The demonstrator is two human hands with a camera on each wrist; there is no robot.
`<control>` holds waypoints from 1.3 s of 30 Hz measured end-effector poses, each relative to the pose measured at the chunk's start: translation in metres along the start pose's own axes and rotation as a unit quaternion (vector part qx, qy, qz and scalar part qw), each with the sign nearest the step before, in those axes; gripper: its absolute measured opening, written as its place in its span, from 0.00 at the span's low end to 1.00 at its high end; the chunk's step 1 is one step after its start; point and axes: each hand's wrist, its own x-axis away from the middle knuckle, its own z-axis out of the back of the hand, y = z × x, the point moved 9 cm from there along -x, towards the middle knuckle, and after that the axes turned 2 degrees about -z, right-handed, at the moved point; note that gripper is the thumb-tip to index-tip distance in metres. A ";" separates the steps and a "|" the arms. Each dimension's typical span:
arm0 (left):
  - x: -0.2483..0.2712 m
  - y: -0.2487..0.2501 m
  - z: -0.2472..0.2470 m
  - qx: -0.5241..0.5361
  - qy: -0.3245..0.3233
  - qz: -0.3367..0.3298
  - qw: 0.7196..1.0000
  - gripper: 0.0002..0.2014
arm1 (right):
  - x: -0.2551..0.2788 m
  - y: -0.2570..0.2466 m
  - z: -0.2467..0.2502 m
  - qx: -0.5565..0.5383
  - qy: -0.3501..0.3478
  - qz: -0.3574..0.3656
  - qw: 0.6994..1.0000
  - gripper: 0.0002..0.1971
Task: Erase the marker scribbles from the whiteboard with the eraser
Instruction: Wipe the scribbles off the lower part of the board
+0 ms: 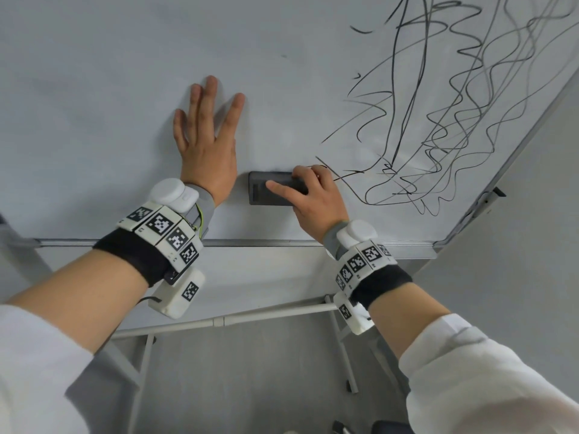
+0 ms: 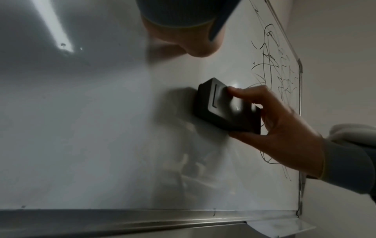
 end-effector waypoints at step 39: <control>0.006 0.010 -0.004 0.016 -0.009 0.014 1.000 0.36 | -0.010 0.018 0.019 -0.003 0.023 -0.061 0.998 0.35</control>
